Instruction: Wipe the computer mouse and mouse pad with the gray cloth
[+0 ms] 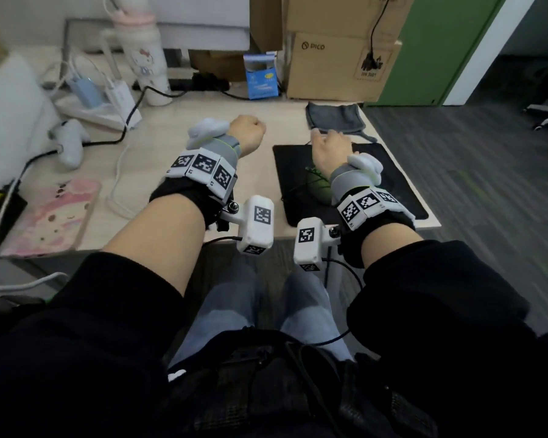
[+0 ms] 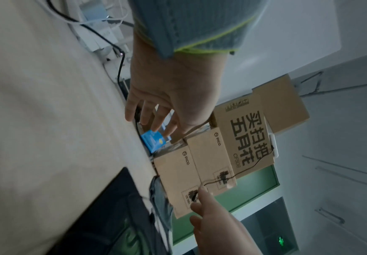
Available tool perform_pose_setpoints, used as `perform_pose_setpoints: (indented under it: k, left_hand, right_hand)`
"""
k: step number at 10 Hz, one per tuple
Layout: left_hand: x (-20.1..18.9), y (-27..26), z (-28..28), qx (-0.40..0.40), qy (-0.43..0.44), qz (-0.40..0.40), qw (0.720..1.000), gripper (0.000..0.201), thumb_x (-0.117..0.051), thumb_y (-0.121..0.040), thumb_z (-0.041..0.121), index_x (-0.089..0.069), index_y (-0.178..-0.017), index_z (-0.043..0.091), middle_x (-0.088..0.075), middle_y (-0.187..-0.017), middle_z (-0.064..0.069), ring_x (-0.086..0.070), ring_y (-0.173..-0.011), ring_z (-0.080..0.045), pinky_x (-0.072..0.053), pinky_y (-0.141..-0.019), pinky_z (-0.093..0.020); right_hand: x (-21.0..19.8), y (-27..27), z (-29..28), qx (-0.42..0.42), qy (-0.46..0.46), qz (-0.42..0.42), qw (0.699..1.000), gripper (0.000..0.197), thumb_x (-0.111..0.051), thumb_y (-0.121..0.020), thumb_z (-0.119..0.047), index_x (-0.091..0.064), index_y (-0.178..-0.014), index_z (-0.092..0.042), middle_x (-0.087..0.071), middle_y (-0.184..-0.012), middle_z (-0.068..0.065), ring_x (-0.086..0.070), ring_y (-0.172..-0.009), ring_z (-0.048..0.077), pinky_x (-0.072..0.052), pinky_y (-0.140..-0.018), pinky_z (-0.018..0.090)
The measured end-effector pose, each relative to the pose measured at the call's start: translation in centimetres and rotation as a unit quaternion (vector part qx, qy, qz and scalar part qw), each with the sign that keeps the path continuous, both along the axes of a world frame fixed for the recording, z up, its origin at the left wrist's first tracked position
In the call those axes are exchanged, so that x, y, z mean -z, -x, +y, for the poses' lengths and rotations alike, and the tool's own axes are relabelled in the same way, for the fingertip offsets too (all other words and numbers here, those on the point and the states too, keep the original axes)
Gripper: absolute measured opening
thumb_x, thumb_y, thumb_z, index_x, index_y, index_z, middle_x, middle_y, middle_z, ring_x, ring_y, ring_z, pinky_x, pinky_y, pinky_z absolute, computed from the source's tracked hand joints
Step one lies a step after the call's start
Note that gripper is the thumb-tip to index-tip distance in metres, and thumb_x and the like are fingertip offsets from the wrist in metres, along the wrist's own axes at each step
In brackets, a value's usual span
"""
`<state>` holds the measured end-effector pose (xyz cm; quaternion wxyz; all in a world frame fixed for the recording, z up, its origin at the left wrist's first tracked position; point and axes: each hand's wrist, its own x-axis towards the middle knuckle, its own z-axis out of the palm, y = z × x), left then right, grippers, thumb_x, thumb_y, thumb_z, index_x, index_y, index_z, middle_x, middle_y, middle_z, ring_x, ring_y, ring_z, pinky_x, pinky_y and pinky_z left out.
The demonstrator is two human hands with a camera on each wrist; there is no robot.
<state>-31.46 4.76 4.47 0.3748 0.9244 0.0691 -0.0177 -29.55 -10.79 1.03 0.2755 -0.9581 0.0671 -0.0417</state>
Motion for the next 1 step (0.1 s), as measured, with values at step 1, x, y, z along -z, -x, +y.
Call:
perform_pose_setpoints:
  k: [1]
  left_hand:
    - [-2.69,-1.4,1.71,-0.028,0.017,-0.068,0.997,0.038,-0.032,-0.102,0.024,-0.05,-0.071,0.012,-0.047,-0.071,-0.004,-0.046,-0.079,-0.026,-0.027,-0.07,-0.023]
  right_hand:
    - [-2.43,-1.72,2.24,-0.037,-0.023,-0.026,0.999,0.056,-0.029,-0.1,-0.04,-0.053,-0.124,0.003,-0.053,-0.132,0.025,-0.045,-0.125,0.038,-0.036,-0.103,0.043]
